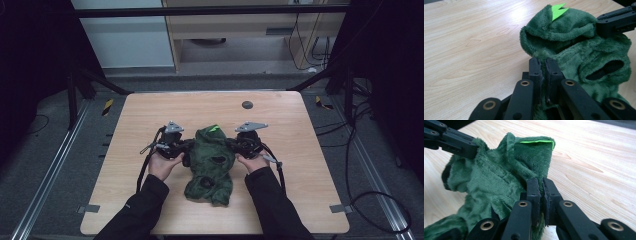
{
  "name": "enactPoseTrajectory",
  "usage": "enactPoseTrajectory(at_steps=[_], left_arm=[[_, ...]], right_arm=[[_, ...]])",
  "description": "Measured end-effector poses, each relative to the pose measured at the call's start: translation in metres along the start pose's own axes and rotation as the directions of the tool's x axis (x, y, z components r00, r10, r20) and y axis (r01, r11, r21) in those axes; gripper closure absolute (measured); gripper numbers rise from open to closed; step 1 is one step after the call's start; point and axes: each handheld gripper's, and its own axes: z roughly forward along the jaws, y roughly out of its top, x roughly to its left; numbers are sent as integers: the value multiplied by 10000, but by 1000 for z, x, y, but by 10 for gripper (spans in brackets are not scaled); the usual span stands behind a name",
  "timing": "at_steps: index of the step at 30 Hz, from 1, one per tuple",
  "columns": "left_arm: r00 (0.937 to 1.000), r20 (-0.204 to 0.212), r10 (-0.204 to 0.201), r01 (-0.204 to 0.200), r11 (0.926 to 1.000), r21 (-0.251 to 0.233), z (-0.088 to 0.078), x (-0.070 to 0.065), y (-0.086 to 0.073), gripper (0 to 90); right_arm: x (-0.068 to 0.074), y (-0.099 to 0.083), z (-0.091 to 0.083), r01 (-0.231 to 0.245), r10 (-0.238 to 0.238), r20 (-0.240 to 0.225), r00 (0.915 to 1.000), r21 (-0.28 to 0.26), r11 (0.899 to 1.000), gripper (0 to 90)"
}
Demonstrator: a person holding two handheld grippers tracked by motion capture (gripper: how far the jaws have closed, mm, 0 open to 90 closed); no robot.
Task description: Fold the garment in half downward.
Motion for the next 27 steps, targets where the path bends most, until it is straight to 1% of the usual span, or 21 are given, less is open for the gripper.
enactPoseTrajectory(at_steps=[1, 4, 7, 8, 13, 16, 17, 19, 22, 23, 26, 27], left_arm=[[10000, -13, 46, -46, 10000, 9, -4, -2, -1, 851], [10000, 22, 70, -70, 10000, 12, -7, -4, -3, 851], [9999, 80, 128, -128, 9999, -11, -14, -7, -7, 851], [9999, 80, 128, -128, 9999, -11, -14, -7, -7, 851], [9995, 227, 227, -228, 9997, 53, -21, -12, -16, 851], [9993, 247, 264, -267, 9996, 108, -22, -14, -18, 851], [9992, 250, 327, -331, 9993, 158, -23, -16, -20, 850], [9992, 247, 317, -321, 9993, 164, -24, -19, -21, 851], [9989, 248, 393, -399, 9990, 212, -25, -21, -23, 850], [9988, 245, 418, -424, 9988, 248, -25, -23, -25, 850], [9989, 276, 390, -398, 9988, 282, -26, -25, -28, 850], [9990, 303, 327, -336, 9991, 273, -29, -26, -30, 850]], right_arm=[[2, 1, -3, 117, -117, -38, 9999, -66, 9999, 853], [6, 1, -6, 197, -198, -111, 9997, -101, 9998, 853], [11, 0, -11, 424, -430, -241, 9988, -228, 9988, 853], [11, 0, -11, 424, -430, -241, 9988, -228, 9988, 853], [17, -7, -17, 601, -612, -404, 9973, -283, 9978, 853], [18, -11, -19, 627, -640, -447, 9969, -302, 9976, 853], [19, -14, -21, 598, -613, -514, 9968, -314, 9977, 852], [21, -18, -22, 567, -587, -593, 9965, -350, 9978, 852], [23, -21, -24, 575, -598, -608, 9964, -384, 9976, 852], [24, -24, -25, 603, -631, -687, 9956, -408, 9973, 851], [25, -28, -26, 568, -597, -734, 9955, -414, 9975, 851], [26, -30, -26, 593, -619, -738, 9953, -364, 9976, 851]])
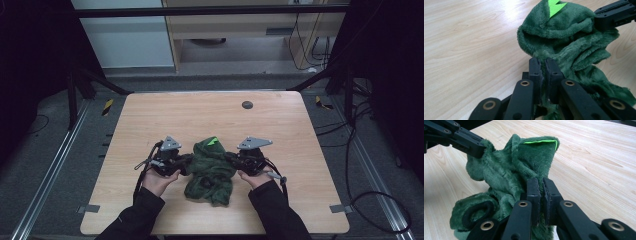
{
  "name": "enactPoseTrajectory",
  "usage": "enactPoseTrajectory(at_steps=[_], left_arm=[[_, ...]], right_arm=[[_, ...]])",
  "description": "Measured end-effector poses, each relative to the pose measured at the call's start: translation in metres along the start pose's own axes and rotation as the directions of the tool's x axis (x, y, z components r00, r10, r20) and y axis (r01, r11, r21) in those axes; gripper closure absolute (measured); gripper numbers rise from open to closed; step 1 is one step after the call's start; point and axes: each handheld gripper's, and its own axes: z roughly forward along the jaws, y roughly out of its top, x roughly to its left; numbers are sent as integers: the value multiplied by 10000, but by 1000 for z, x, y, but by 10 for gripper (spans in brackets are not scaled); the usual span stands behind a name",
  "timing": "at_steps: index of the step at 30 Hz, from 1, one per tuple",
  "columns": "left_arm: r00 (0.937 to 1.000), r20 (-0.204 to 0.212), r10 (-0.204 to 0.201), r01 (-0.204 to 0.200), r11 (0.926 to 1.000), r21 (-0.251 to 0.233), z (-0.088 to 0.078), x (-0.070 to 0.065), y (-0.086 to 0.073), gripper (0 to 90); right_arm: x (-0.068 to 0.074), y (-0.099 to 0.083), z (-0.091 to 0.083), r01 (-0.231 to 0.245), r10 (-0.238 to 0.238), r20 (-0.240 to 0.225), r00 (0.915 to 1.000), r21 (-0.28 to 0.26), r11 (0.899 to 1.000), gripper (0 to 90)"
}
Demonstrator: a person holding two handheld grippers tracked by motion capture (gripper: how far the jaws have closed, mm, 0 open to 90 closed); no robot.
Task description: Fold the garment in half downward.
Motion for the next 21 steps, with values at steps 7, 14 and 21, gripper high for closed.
enactPoseTrajectory(at_steps=[7, 14, 21], left_arm=[[10000, 77, 34, -35, 10000, 75, -7, -5, -10, 850], [9999, 163, 8, -12, 9997, 236, -9, -8, -19, 850], [9996, 252, 83, -91, 9994, 337, -12, -11, -25, 850]], right_arm=[[7, -6, -5, 6, -6, -207, 9998, -8, 10000, 851], [13, -13, -7, 132, -130, -391, 9992, 42, 9999, 849], [20, -20, -9, 113, -106, -559, 9984, 135, 9998, 847]])
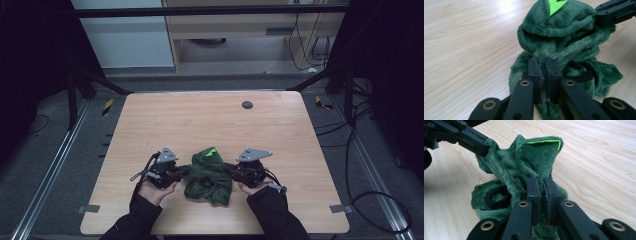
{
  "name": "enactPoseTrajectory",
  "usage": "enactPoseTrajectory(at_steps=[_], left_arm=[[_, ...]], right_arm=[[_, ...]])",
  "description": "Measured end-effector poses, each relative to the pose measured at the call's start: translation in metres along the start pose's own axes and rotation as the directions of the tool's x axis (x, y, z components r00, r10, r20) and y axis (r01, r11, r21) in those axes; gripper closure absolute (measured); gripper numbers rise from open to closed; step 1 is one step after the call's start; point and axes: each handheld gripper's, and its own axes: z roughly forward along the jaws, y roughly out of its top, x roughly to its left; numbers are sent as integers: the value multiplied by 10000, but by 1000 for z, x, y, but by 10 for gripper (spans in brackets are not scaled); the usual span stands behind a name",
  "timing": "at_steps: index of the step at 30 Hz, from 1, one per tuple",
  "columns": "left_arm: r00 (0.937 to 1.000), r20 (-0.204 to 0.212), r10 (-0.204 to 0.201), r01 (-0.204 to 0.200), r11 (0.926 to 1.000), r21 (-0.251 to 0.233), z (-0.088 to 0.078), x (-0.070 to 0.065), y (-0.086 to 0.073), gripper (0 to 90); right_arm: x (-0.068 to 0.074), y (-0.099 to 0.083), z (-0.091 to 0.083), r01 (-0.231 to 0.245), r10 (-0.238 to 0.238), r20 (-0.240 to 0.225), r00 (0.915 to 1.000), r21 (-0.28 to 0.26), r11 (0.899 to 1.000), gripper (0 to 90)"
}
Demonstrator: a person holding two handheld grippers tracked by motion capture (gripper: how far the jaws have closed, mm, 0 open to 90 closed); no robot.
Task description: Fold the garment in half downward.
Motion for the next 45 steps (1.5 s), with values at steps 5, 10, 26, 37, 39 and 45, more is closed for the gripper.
enactPoseTrajectory(at_steps=[5, 10, 26, 37, 39, 45], left_arm=[[10000, 85, -53, 52, 10000, 82, -3, -3, -5, 849], [10000, 83, 3, -5, 9996, 271, -2, -7, -11, 849], [9997, 216, 65, -84, 9959, 902, 4, -16, -31, 848], [9996, 265, 135, -168, 9915, 1293, 11, -20, -39, 848], [9995, 291, 145, -183, 9906, 1353, 12, -21, -39, 848], [9991, 401, 141, -196, 9901, 1391, 14, -25, -40, 847]], right_arm=[[5, -3, -1, -8, 10, -208, 9998, 72, 10000, 843], [8, -7, -2, -64, 66, -222, 9997, 77, 9999, 844], [21, -23, -3, -108, 126, -535, 9985, 320, 9994, 842], [24, -35, 1, -255, 288, -466, 9985, 703, 9972, 836], [23, -36, 3, -254, 283, -359, 9990, 792, 9965, 835], [19, -37, 5, -323, 340, -190, 9992, 819, 9961, 834]])
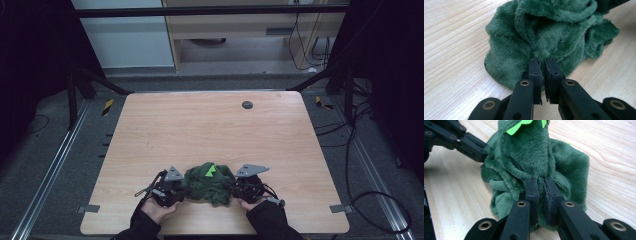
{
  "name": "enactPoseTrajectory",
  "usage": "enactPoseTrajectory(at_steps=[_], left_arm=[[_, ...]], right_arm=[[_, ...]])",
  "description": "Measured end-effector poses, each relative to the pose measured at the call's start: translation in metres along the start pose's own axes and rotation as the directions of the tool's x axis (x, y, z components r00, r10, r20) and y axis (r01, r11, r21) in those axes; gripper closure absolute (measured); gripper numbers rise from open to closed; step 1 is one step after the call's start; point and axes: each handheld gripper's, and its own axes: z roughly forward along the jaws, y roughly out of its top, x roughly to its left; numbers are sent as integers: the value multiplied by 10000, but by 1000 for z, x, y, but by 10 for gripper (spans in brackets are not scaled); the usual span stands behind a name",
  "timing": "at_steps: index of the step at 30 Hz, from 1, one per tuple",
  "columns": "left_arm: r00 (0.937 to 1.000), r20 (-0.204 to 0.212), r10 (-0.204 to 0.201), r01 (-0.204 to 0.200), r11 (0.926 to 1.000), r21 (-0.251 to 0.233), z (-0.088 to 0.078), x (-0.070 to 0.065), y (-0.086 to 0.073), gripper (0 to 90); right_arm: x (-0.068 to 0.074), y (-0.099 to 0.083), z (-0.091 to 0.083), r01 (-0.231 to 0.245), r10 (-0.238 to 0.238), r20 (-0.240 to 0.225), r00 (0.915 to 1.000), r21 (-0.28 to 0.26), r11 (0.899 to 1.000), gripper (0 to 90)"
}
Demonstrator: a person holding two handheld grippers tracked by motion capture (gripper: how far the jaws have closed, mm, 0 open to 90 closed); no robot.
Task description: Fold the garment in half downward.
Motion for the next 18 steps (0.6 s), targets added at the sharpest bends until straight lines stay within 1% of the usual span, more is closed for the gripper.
enactPoseTrajectory(at_steps=[5, 8, 9, 11, 12, 13, 14, 15, 16, 18], left_arm=[[10000, 5, -19, 19, 10000, -46, 0, -1, 0, 843], [10000, -44, -45, 44, 9998, -190, -3, 1, 1, 828], [10000, -61, -77, 76, 9997, -243, -5, 2, 1, 814], [9999, -87, -143, 139, 9991, -408, -8, 4, 2, 803], [9997, -128, -209, 201, 9982, -557, -13, 5, 3, 779], [9997, -128, -209, 201, 9982, -557, -13, 5, 3, 777], [9996, -218, -200, 186, 9977, -656, -17, 7, 5, 769], [9996, -218, -200, 186, 9977, -656, -17, 7, 5, 764], [9992, -301, -247, 221, 9964, -814, -22, 8, 6, 758], [9990, -369, -251, 217, 9957, -898, -26, 10, 7, 751]], right_arm=[[-1, 0, 0, -44, 44, 80, 10000, 10, 10000, 829], [-1, 1, -1, -50, 50, 77, 10000, -47, 10000, 813], [-1, 2, -3, -42, 43, 86, 10000, -165, 9999, 806], [-1, 3, -5, -62, 63, 55, 10000, -218, 9997, 798], [-1, 5, -8, -71, 73, 62, 10000, -344, 9994, 783], [-1, 5, -8, -71, 73, 62, 10000, -344, 9994, 783], [-1, 7, -11, -40, 46, 120, 9999, -465, 9989, 778], [-1, 8, -13, -74, 79, 99, 9999, -518, 9986, 774], [-2, 10, -15, -45, 54, 151, 9999, -599, 9982, 772], [-3, 11, -17, -42, 51, 142, 9999, -661, 9978, 770]])
